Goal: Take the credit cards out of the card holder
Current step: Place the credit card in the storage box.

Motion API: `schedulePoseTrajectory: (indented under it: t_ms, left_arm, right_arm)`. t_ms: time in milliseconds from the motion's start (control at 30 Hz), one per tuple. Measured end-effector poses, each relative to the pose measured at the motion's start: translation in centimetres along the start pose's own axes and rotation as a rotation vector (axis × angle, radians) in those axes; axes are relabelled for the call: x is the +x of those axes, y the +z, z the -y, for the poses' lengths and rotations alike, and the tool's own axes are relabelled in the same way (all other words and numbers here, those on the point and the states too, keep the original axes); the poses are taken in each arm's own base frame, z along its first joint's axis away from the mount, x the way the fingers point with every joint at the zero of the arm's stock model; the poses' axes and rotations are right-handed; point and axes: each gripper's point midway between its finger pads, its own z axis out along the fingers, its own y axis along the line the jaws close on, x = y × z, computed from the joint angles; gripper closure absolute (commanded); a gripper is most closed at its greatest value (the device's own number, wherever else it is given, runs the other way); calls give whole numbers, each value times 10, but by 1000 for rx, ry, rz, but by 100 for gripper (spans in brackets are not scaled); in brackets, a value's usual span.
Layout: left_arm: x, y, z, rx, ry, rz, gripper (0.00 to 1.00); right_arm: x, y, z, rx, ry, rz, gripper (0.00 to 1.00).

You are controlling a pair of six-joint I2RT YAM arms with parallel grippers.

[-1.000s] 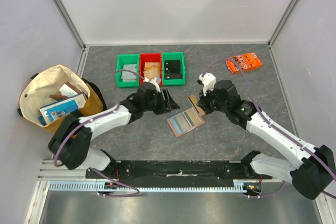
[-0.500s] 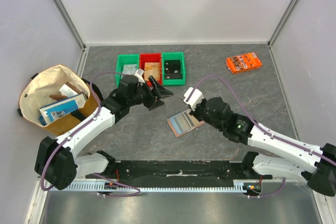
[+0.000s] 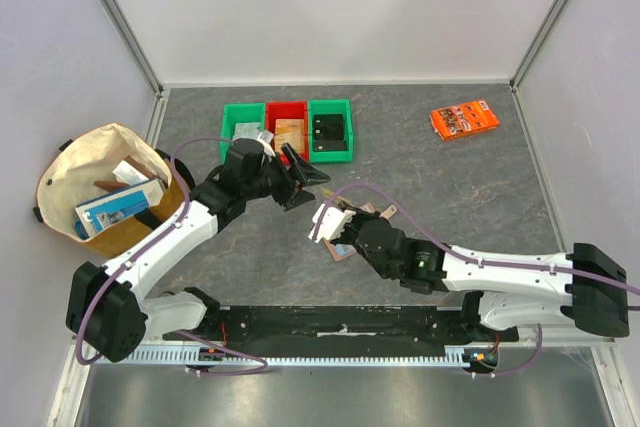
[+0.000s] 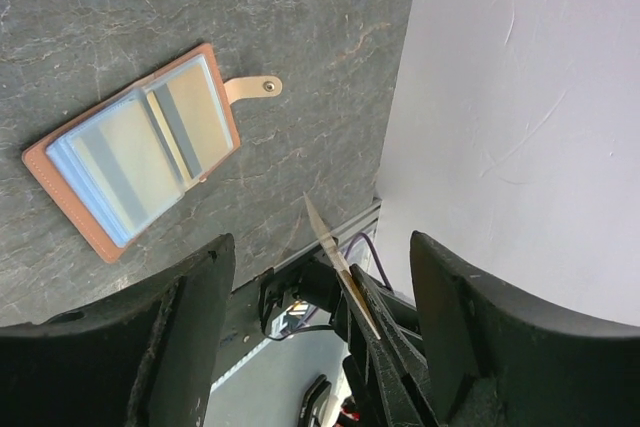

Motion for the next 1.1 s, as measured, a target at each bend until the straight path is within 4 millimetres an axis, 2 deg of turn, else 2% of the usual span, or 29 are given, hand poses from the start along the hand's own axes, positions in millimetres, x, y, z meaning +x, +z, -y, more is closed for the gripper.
schedulePoseTrajectory:
  t_ms: [67, 167, 300, 367, 433, 500, 600, 700, 767, 867, 933, 1100]
  left_arm:
    - [2, 0, 0, 2, -3, -12, 27]
    - [5, -1, 1, 6, -5, -30, 40]
    - [9, 0, 1, 6, -9, -47, 68]
    - [10, 0, 1, 7, -5, -49, 88]
    - [10, 0, 0, 7, 7, -50, 98]
    - [9, 0, 1, 10, 15, -49, 98]
    - [8, -1, 3, 29, 80, -43, 98]
    - [6, -4, 5, 60, 201, -23, 98]
    - [4, -6, 7, 89, 278, -2, 98]
    - [1, -6, 3, 125, 389, 40, 98]
    - [-3, -3, -3, 134, 452, 70, 98]
    - [-14, 3, -16, 137, 582, 141, 98]
  right_arm:
    - [-2, 2, -1, 17, -24, 1, 100]
    - [-4, 5, -4, 42, -57, 2, 100]
    - [-5, 9, -12, 61, -101, -5, 100]
    - [-5, 10, -15, 69, -118, -8, 100]
    - [-6, 10, -14, 86, -118, -4, 96]
    - [-7, 10, -13, 94, -112, 1, 87]
    - [-8, 10, -15, 89, -83, 7, 52]
    - [-10, 11, -19, 75, -16, 20, 26]
    - [-9, 13, -21, 63, 35, 22, 14]
    - [-6, 13, -21, 46, 114, 20, 2]
    - [-4, 13, -15, 40, 186, 20, 2]
    - [6, 10, 27, 83, 419, 32, 2]
